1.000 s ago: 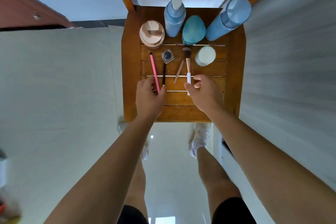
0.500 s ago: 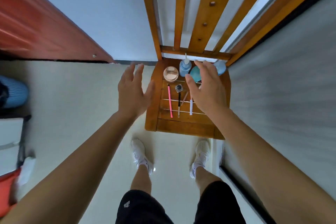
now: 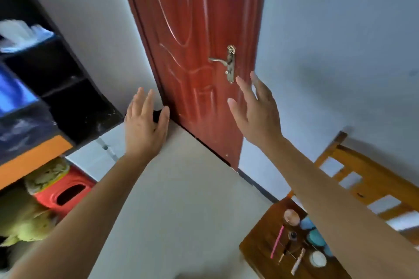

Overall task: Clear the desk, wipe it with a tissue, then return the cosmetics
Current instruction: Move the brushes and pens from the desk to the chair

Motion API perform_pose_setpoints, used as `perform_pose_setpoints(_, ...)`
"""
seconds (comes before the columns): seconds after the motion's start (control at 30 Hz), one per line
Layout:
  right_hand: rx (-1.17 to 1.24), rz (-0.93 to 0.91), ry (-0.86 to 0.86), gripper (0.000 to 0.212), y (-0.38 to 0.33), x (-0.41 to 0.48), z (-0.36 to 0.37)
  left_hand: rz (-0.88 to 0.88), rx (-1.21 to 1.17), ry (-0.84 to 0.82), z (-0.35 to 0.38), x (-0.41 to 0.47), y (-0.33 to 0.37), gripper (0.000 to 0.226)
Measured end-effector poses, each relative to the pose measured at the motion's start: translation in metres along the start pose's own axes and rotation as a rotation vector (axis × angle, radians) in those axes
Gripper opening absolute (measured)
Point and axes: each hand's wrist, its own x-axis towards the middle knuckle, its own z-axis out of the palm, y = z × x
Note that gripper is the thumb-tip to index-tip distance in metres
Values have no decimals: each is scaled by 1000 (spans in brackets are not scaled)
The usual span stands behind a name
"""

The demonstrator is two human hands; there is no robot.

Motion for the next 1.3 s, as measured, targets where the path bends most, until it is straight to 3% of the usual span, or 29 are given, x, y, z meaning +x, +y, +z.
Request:
perform_pose_setpoints(0.27, 248, -403, -87, 55, -275, 87, 146, -257, 142, 297, -192, -1, -198, 57)
perform_pose_setpoints(0.5, 414, -599, -281, 55, -432, 79, 257, -452, 280, 408, -278, -47, -318, 59)
perform_pose_setpoints(0.77, 505, -710, -446, 54, -525, 76, 401, -675, 406, 402, -309, -54, -437, 61)
perform_pose_setpoints(1.0, 526, -714, -526, 52, -598, 142, 548, -789, 447, 332, -333, 32, -571, 59)
perform_pose_setpoints(1.3, 531, -752, -700, 54, -708, 194, 673, -886, 489, 282, -375, 98, -688, 60)
